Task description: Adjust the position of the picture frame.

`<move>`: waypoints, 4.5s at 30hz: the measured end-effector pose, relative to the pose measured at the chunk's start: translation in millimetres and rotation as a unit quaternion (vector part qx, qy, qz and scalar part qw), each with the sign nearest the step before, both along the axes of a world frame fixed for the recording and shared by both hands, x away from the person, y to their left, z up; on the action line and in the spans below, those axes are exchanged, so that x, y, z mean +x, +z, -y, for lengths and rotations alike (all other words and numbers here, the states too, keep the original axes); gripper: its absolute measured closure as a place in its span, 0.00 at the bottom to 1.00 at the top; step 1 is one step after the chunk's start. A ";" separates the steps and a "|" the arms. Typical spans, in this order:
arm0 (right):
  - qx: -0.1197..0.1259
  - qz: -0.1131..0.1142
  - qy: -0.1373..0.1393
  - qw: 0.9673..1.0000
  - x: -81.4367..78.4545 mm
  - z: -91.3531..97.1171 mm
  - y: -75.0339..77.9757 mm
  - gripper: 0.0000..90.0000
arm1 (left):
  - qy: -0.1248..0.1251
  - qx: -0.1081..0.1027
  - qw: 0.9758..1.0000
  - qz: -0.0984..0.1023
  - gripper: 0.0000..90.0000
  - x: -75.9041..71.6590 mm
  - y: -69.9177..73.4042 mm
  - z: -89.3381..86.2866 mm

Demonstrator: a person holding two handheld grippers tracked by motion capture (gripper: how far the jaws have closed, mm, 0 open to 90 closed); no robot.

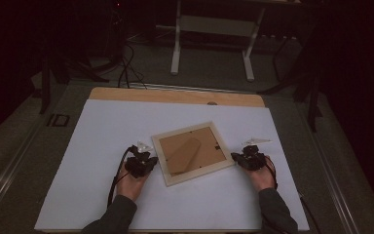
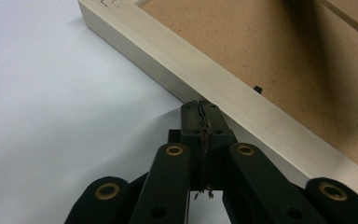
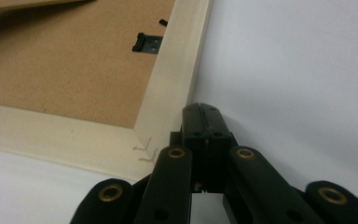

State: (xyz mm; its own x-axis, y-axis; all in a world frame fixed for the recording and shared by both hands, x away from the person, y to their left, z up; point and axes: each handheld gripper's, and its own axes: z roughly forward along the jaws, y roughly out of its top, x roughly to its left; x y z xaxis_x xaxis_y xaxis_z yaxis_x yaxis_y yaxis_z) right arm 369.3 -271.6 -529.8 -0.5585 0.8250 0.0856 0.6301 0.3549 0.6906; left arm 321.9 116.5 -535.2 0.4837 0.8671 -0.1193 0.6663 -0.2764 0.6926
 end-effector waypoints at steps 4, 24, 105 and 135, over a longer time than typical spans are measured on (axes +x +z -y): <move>-0.006 0.000 0.010 1.000 -4.3 -0.1 0.8 1.00 | -0.018 0.010 1.000 -0.004 1.00 -8.5 1.5 1.6; -0.029 -0.005 0.039 0.999 -21.8 -4.5 3.6 1.00 | -0.028 0.020 0.999 -0.011 1.00 -25.6 3.5 1.3; -0.021 -0.006 0.127 0.992 -39.0 -23.6 2.2 0.98 | 0.035 0.001 0.999 -0.008 0.96 -12.6 1.4 -27.8; -0.016 0.008 0.115 0.993 -36.3 -19.3 4.7 0.77 | 0.083 -0.034 0.996 -0.002 0.64 -10.2 7.9 -47.5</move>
State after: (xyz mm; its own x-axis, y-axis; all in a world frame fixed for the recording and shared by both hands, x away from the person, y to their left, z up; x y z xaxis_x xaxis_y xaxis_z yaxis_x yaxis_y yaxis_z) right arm 333.0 -252.3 -525.1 -0.7340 0.6771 0.0515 0.5189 0.5104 0.6858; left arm 311.8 163.9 -527.3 0.3331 0.9252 -0.1819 0.7019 -0.1145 0.7030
